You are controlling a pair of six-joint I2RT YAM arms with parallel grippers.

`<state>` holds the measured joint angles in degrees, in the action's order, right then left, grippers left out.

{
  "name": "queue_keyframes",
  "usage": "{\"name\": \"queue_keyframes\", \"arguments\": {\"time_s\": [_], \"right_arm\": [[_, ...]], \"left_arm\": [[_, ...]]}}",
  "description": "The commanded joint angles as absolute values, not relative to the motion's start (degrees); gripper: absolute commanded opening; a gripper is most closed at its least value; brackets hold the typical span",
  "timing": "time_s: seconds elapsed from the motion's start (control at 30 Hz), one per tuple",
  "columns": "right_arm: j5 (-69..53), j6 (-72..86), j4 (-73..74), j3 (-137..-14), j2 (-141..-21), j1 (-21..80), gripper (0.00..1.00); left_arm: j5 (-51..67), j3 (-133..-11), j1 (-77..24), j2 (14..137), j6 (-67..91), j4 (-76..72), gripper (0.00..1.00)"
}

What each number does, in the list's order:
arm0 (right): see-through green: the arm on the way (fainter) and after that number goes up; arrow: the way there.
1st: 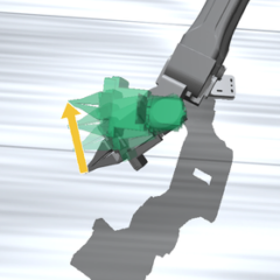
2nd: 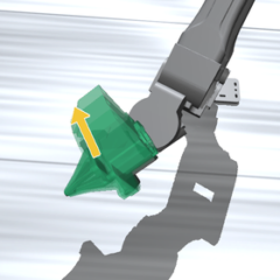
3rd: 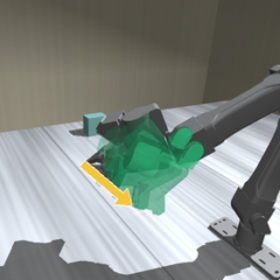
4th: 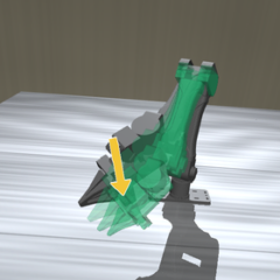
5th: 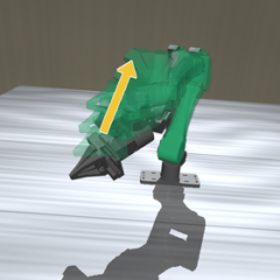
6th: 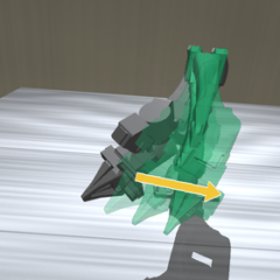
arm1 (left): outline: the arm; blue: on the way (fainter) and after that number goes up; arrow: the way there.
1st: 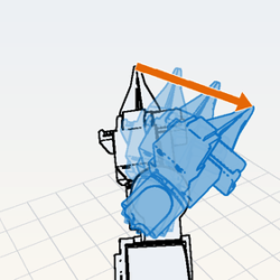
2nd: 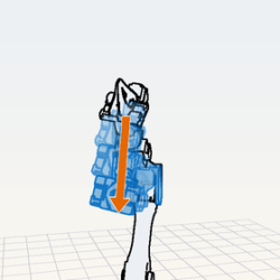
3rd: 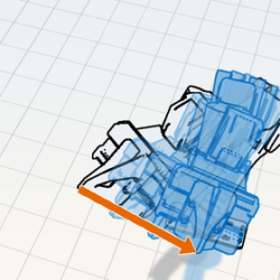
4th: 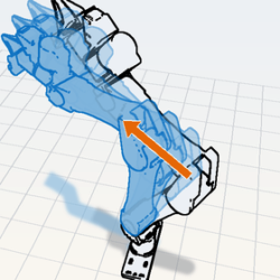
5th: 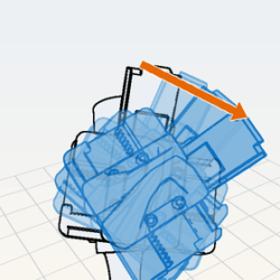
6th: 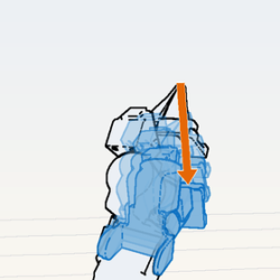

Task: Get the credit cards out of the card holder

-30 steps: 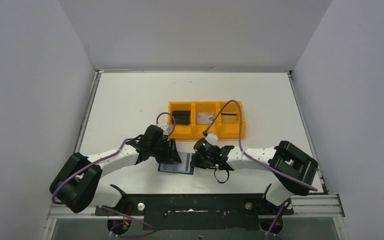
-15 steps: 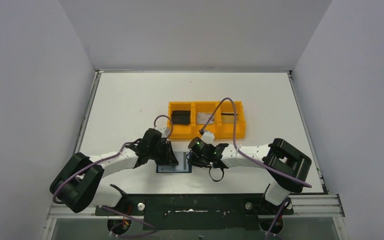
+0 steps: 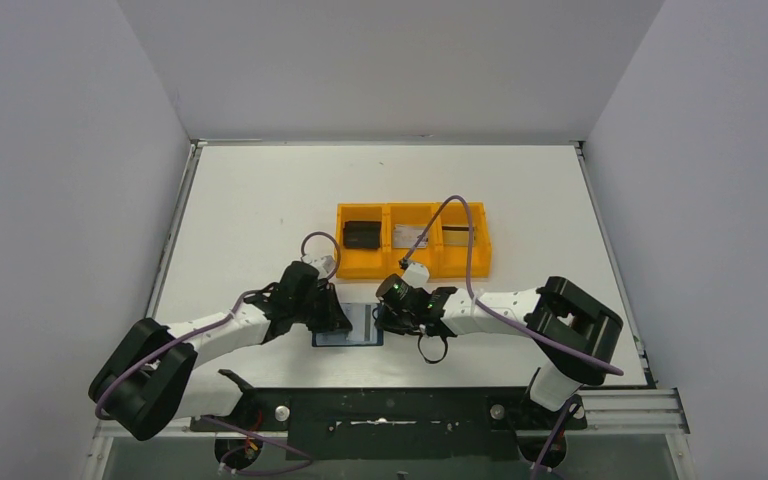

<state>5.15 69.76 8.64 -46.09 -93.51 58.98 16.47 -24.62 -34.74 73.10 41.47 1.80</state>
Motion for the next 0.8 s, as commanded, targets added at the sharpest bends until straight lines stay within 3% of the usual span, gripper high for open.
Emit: {"name": "queue_keyframes", "arguments": {"time_s": [0.0,0.4,0.77], "right_arm": [[8.0,69.4,14.4,-44.8,-95.9,59.4,0.02],[5.7,62.7,3.9,-45.2,-89.4,59.7,0.14],[3.4,58.9,6.1,-53.5,-97.5,59.8,0.16]], "left_arm": [[16.5,-25.2,-34.8,72.4,40.5,0.9,0.00],[15.9,-25.7,-34.6,72.4,39.8,2.8,0.00],[16.1,-25.7,-34.5,71.7,39.8,3.1,0.00]]}}
